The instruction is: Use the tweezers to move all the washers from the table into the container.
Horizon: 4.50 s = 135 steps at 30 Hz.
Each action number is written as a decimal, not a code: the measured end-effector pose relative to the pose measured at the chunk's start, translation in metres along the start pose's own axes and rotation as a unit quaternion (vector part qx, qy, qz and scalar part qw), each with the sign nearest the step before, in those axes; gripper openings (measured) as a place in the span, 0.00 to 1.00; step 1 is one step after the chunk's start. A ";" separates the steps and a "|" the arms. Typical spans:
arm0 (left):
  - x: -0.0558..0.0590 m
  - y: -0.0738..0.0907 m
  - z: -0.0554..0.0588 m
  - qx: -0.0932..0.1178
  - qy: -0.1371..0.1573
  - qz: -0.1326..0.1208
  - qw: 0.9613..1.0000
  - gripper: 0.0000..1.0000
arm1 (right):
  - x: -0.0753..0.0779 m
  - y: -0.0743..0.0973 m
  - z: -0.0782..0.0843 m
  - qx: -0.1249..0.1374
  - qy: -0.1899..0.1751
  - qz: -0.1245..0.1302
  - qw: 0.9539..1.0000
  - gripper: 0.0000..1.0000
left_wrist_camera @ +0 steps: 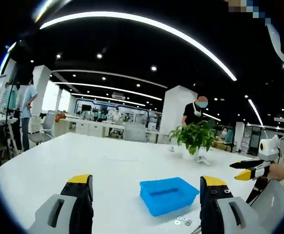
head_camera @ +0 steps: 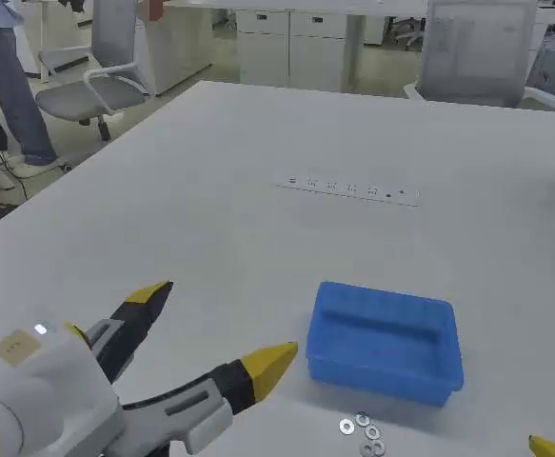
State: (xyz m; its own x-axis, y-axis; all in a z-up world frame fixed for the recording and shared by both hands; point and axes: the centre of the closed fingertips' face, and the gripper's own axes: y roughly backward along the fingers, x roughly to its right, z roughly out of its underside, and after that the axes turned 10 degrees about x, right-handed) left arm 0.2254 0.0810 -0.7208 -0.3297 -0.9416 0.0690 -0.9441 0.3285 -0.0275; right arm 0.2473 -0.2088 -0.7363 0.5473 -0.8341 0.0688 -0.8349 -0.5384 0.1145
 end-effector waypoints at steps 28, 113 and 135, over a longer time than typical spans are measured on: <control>0.002 0.001 0.007 -0.021 0.009 0.010 1.000 0.85 | 0.005 -0.001 0.017 -0.040 0.030 -0.001 0.999 0.91; 0.098 0.008 0.164 -0.369 -0.244 0.456 0.772 0.00 | -0.012 0.010 0.046 -0.136 0.080 -0.073 0.985 0.06; 0.115 0.003 0.085 -0.341 -0.264 0.478 0.765 0.00 | -0.010 0.010 0.045 -0.135 0.089 -0.064 0.985 0.02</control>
State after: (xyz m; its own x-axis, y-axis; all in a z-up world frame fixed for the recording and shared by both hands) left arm 0.1844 -0.0326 -0.7974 -0.9936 -0.0857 -0.0740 -0.1126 0.6788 0.7256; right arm 0.2305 -0.2116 -0.7807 0.6684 -0.7145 0.2065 -0.7257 -0.5656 0.3918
